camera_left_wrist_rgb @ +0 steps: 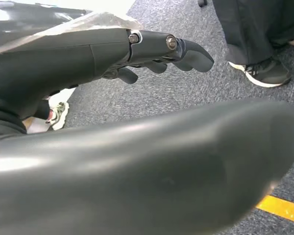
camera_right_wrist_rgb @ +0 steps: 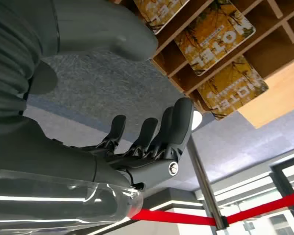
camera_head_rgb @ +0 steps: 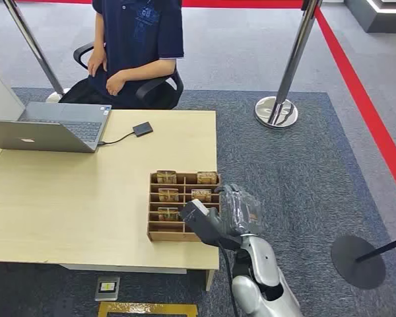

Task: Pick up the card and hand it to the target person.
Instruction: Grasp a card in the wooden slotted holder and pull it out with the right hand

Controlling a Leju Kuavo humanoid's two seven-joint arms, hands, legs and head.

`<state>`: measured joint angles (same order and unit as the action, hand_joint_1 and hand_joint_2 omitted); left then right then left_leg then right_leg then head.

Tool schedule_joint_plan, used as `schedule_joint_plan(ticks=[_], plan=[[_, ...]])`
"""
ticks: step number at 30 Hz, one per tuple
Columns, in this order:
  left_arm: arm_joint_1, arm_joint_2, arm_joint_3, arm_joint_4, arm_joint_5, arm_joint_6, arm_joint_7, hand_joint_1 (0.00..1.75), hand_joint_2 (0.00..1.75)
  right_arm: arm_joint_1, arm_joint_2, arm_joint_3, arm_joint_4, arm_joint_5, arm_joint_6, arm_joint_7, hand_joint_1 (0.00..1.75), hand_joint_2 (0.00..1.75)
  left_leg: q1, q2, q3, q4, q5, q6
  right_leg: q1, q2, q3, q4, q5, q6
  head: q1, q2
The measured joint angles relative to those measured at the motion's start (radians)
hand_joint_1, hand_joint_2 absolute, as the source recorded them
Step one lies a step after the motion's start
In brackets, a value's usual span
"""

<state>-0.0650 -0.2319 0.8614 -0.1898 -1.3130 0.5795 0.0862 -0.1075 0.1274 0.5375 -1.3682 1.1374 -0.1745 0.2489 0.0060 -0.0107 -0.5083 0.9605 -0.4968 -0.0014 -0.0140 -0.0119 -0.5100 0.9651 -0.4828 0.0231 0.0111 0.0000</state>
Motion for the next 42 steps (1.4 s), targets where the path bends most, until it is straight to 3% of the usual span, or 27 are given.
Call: schedule_joint_plan(ticks=[8, 28, 42], plan=[[-0.001, 0.0, 0.0, 0.001, 0.003, -0.004, -0.005, 0.0, 0.0, -0.003, 0.009, 0.002, 0.031, 0.025, 0.004, 0.006, 0.78, 1.75, 0.0, 0.0, 0.0, 0.0, 0.0, 0.0, 0.0, 0.0, 0.0, 0.0, 0.0, 0.0, 0.0, 0.0], [-0.003, 0.0, 0.0, 0.001, -0.001, -0.019, -0.014, 0.0, 0.0, -0.036, 0.038, 0.009, 0.122, 0.065, -0.006, 0.008, 0.63, 1.75, 0.0, 0.0, 0.0, 0.0, 0.0, 0.0, 0.0, 0.0, 0.0, 0.0, 0.0, 0.0, 0.0, 0.0], [-0.003, 0.0, 0.0, 0.001, -0.001, -0.025, -0.016, 0.0, 0.0, -0.041, 0.043, 0.029, 0.148, 0.072, -0.009, 0.003, 0.67, 1.75, 0.0, 0.0, 0.0, 0.0, 0.0, 0.0, 0.0, 0.0, 0.0, 0.0, 0.0, 0.0, 0.0, 0.0]])
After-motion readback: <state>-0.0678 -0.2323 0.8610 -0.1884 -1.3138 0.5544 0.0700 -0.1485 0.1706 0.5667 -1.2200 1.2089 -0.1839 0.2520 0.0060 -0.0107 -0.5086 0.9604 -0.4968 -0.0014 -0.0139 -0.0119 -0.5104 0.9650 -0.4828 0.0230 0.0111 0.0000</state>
